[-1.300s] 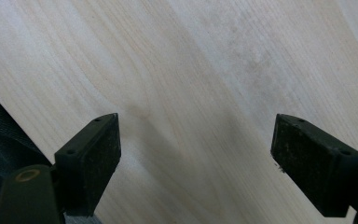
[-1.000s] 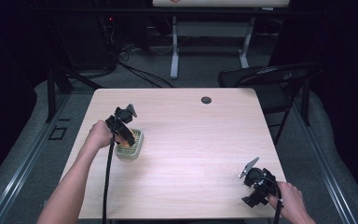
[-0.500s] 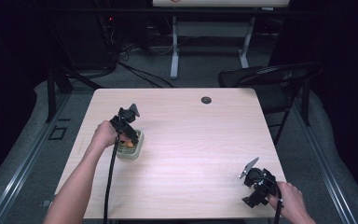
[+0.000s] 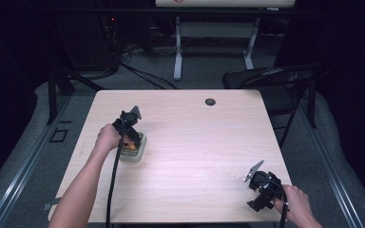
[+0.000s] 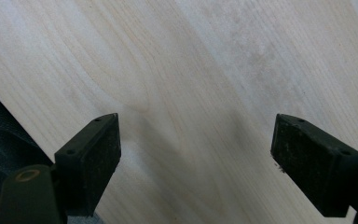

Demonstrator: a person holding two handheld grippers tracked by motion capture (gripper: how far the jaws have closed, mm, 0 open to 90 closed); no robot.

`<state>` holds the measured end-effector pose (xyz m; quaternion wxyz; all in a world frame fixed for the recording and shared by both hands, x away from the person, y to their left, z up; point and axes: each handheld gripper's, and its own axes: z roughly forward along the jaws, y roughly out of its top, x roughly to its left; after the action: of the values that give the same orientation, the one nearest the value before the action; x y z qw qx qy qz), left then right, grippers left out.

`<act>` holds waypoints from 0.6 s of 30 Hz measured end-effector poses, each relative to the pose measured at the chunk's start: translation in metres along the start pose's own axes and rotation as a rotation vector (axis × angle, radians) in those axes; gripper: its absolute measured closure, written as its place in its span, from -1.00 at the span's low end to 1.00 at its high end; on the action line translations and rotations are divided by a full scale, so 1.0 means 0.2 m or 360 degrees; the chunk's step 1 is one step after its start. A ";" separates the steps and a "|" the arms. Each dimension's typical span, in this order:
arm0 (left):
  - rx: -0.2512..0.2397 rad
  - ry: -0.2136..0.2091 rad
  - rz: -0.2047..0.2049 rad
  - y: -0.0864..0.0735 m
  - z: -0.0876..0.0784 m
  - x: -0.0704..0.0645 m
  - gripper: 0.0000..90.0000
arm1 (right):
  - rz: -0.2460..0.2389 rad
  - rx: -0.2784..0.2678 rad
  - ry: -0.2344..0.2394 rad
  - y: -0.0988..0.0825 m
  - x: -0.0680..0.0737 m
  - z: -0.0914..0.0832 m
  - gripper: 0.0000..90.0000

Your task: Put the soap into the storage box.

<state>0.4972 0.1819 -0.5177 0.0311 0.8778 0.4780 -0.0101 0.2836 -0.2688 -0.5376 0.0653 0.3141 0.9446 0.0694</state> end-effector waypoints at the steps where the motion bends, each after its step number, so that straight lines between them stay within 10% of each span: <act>1: 0.0000 -0.0003 -0.0004 0.00 0.00 0.00 -0.40 | 0.0003 -0.0002 0.0003 0.00 0.00 0.00 -0.65; 18: -0.0002 0.0019 -0.0027 0.01 0.01 -0.01 -0.40 | 0.0007 -0.0004 0.0015 0.00 0.00 0.01 -0.65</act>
<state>0.4986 0.1790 -0.5201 0.0286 0.8738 0.4855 -0.0047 0.2838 -0.2691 -0.5390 0.0613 0.3156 0.9441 0.0722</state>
